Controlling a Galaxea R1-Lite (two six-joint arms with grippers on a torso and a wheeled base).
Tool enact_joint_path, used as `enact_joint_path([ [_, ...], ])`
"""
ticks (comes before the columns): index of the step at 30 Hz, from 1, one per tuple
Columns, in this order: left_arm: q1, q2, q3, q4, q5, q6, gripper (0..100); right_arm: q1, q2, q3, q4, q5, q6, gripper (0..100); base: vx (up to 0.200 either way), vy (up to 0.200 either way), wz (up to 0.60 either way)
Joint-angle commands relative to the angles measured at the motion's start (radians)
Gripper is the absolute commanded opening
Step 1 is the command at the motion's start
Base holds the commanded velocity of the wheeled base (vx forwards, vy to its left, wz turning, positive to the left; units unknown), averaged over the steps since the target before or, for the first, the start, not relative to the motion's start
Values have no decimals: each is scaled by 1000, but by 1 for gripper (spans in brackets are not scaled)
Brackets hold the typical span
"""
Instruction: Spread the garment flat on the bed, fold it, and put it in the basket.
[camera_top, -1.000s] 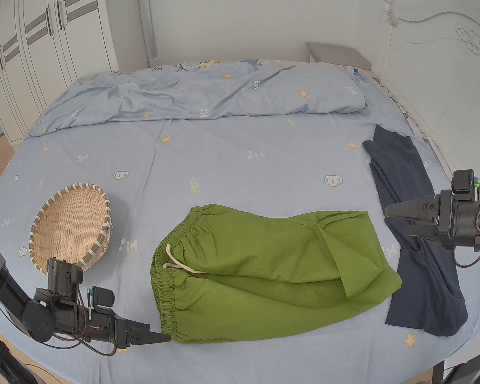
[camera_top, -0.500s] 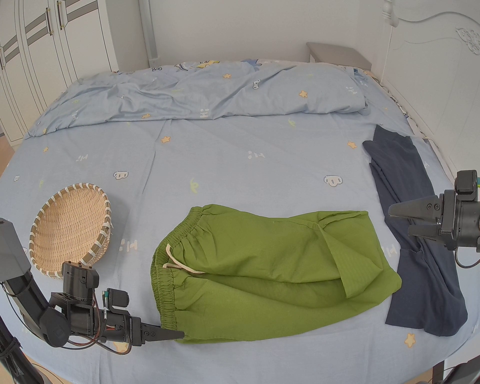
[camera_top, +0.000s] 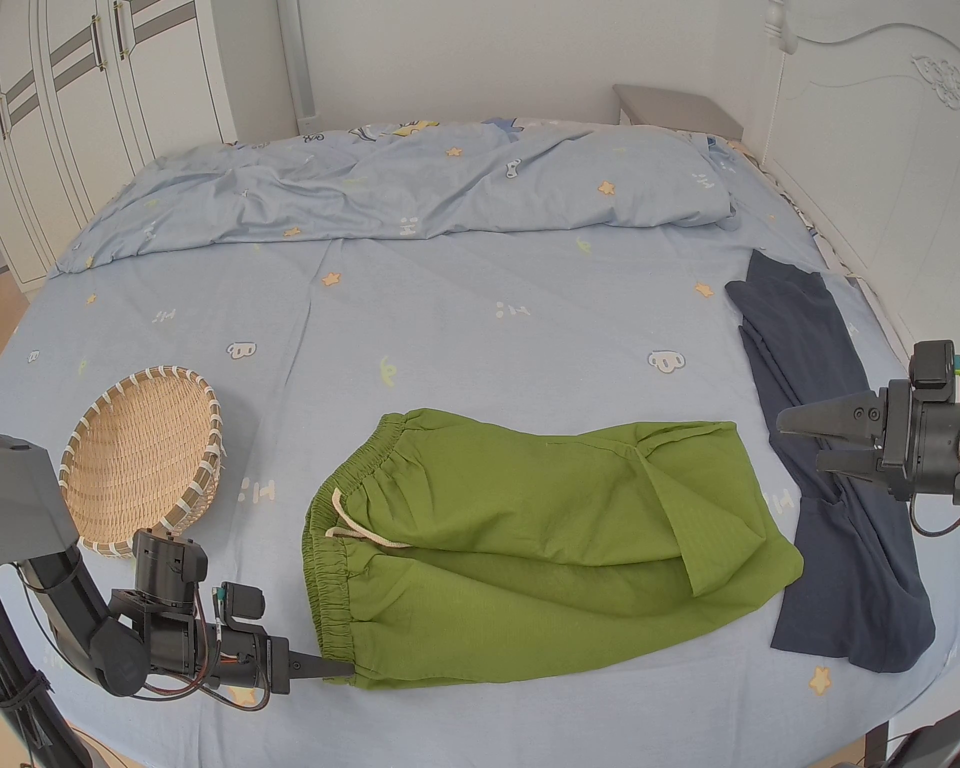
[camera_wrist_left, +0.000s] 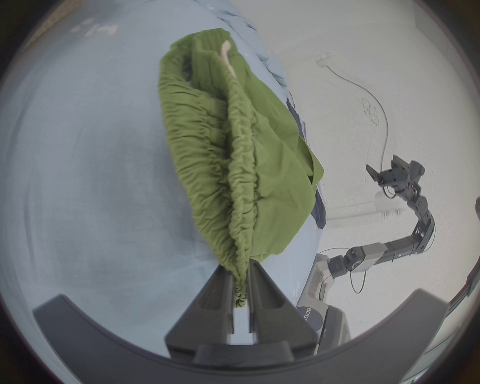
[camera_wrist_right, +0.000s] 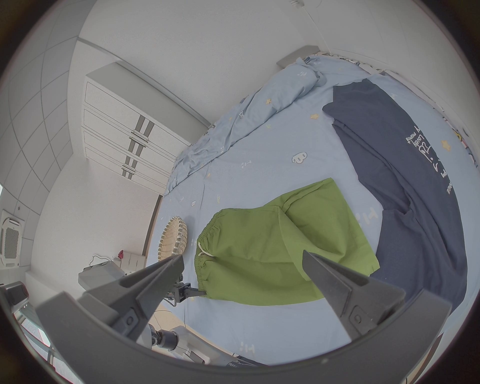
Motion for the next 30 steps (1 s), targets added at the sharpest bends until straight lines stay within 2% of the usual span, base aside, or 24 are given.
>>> enact_joint_path([
  [1, 37, -28, 13, 9, -8, -32, 0, 1, 3, 0, 1, 3, 0, 100, 0, 0, 0],
  [2, 85, -91, 31, 12, -23, -105, 0, 3, 3, 0, 3, 5, 0, 100, 0, 0, 0],
  [4, 128, -157, 48, 22, -65, -189, 0, 5, 6, 0, 6, 6, -1, 100, 0, 0, 0],
  [5, 137, -169, 51, 26, -77, -201, 0, 5, 8, 0, 6, 6, -1, 100, 0, 0, 0],
  [8, 241, -229, 82, 89, -140, -212, 0, 14, 12, 3, 12, 6, -1, 100, 0, 0, 0],
  [13, 290, -301, 106, 178, -145, -201, 0, 17, 14, 23, 14, 8, -1, 100, 0, 0, 0],
  [14, 326, -315, 114, 230, -145, -172, 0, 15, 14, 44, 14, 24, -1, 100, 0, 0, 0],
  [18, 385, -321, 120, 322, -148, -49, 0, 1, 6, 90, 15, 63, 0, 100, 0, 0, 0],
  [21, 434, -302, 114, 376, -149, 43, 0, -40, 9, 152, 11, 66, -4, 100, 0, 0, 0],
  [27, 530, -207, 100, 373, -151, 161, 0, -126, 26, 282, 3, 84, -64, 100, 0, 0, 0],
  [30, 545, -190, 97, 377, -154, 213, 0, -186, 34, 374, -3, 182, -106, 100, 0, 0, 0],
])
